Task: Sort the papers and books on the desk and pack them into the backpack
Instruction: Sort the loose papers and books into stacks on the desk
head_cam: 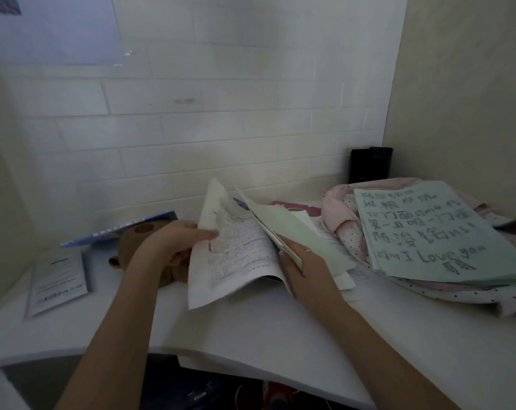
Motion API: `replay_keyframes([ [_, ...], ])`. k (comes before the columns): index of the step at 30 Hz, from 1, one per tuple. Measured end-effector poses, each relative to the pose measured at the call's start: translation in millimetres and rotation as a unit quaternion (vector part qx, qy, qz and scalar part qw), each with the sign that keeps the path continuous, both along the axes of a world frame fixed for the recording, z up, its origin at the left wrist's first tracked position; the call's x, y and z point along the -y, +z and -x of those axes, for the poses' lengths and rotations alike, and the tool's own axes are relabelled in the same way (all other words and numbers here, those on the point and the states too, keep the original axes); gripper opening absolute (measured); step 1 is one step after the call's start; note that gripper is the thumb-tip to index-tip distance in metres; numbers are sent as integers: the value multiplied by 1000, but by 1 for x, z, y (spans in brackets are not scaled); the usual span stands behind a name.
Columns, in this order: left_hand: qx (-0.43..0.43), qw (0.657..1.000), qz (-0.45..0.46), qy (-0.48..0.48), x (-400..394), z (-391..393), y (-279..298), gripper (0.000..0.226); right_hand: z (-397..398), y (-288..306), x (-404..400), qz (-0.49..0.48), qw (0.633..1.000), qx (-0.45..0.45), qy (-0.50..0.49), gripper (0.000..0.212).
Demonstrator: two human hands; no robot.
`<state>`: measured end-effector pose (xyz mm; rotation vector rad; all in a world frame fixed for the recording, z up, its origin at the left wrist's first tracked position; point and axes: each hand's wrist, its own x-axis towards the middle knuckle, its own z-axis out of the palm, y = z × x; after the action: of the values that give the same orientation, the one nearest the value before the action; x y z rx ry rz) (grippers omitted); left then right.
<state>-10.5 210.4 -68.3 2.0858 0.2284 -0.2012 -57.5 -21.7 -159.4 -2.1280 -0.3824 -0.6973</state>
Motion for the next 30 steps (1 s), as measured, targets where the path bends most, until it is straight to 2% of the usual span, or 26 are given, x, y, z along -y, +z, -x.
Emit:
replay_keyframes([
  [1,-1,1000,4,-15,0,3,-1,22,0,-1,1,29,999,-22,-3,41],
  [3,3,997,74,-12,-1,6,-1,34,1,-4,4,74,996,-43,-9,52],
  [5,20,993,111,22,-3,3,2,41,5,2,7,71,995,-44,-44,64],
  [9,135,979,-23,151,-17,-2,15,35,10,11,13,70,990,-10,-126,75],
  [11,154,971,-32,180,-25,-3,24,30,9,10,12,87,988,-18,-130,74],
  [13,126,981,-18,149,-26,1,33,32,5,7,8,91,988,-34,-116,73],
  [15,103,988,85,78,-19,2,38,45,1,5,6,76,991,-44,-103,71],
  [16,90,979,182,28,-11,6,38,48,-1,3,6,60,992,-48,-97,69],
  [18,59,928,360,-78,8,11,33,60,-2,2,8,14,995,-43,-88,65],
  [20,47,881,440,-170,30,10,21,78,-2,4,9,-44,994,-33,-90,58],
  [21,53,878,437,-186,41,10,11,76,-1,5,10,-65,993,-24,-93,54],
  [22,78,895,396,-191,53,11,0,65,0,7,9,-80,992,-12,-94,50],
  [24,165,958,188,-143,78,9,-17,36,-2,6,10,-121,989,-9,-83,45],
  [25,188,971,82,-123,88,4,-26,45,-3,6,10,-148,986,-22,-77,42],
  [26,190,975,-19,-115,97,-2,-35,66,-3,7,10,-175,981,-32,-74,38],
  [28,170,963,-187,-94,107,-9,-43,102,-2,9,10,-217,972,-30,-81,39],
  [30,131,952,-270,-61,110,-12,-47,123,2,13,11,-215,968,12,-132,43],
])
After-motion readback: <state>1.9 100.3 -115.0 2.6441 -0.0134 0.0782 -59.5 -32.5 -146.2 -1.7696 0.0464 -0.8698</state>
